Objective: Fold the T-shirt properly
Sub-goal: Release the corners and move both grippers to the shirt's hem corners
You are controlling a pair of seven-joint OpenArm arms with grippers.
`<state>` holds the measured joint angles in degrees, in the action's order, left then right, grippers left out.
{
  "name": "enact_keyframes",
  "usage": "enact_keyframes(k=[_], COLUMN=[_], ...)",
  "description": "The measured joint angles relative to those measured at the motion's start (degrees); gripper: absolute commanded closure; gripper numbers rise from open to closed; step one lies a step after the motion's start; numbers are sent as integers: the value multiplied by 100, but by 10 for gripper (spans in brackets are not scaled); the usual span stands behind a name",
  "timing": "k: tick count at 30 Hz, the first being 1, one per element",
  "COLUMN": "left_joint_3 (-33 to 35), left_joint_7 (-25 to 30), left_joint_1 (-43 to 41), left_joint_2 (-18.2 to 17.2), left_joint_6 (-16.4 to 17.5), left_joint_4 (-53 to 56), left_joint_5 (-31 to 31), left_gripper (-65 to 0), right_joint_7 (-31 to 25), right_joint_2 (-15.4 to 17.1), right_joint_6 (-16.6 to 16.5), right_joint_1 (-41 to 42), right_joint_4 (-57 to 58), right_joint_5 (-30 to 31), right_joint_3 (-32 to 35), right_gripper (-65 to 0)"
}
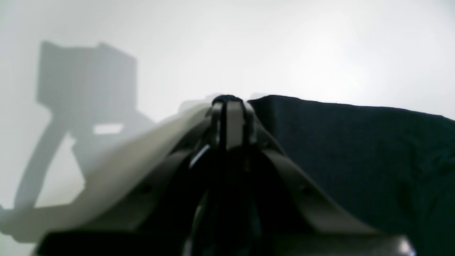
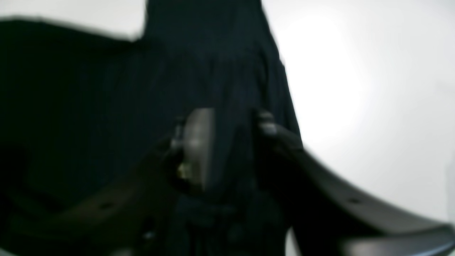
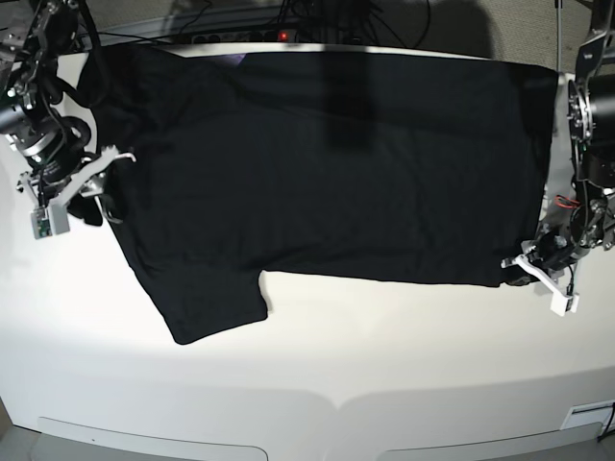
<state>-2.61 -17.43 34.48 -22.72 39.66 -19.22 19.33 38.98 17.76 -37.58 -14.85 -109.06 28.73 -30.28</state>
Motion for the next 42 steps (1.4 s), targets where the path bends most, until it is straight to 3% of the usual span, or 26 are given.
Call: enact_keyframes(k=[6,13,20,25,31,40,42], left_joint_3=[7,11,11,11,9,11,11], left_joint_7=[-90,-92,-96,-87,-59,-28,-28], left_joint_1=[-33,-33,-33,-33,-35,-35,-35], left_joint_2=[24,66,70,68,66,66,66], left_joint_6=[-2,13,59,61,63,63,63], left_joint_4=[31,33,33,33,28,28,28], left_joint_5=[612,610,616,614,610,601,599], left_gripper=[0,0,0,0,0,0,0], right_joint_7=[164,643,702,374,114,-195,-245], right_joint_2=[155,570,723,813,739,654,647], right_joint_6=[-2,4,15,28,50,50,50], right_joint_1=[859,2708,4398,5386,5825,5834,5836], right_joint_4=[1370,3364,5477,6666,7764,8266,8275], right_joint_5=[-22,-396,-621,-1128,-1558,-1987,-1985], right_joint_3=[457,1606,2234,2874,3427,3499,3499], right_gripper=[-291,-291,-291,-291,-291,-288,-253])
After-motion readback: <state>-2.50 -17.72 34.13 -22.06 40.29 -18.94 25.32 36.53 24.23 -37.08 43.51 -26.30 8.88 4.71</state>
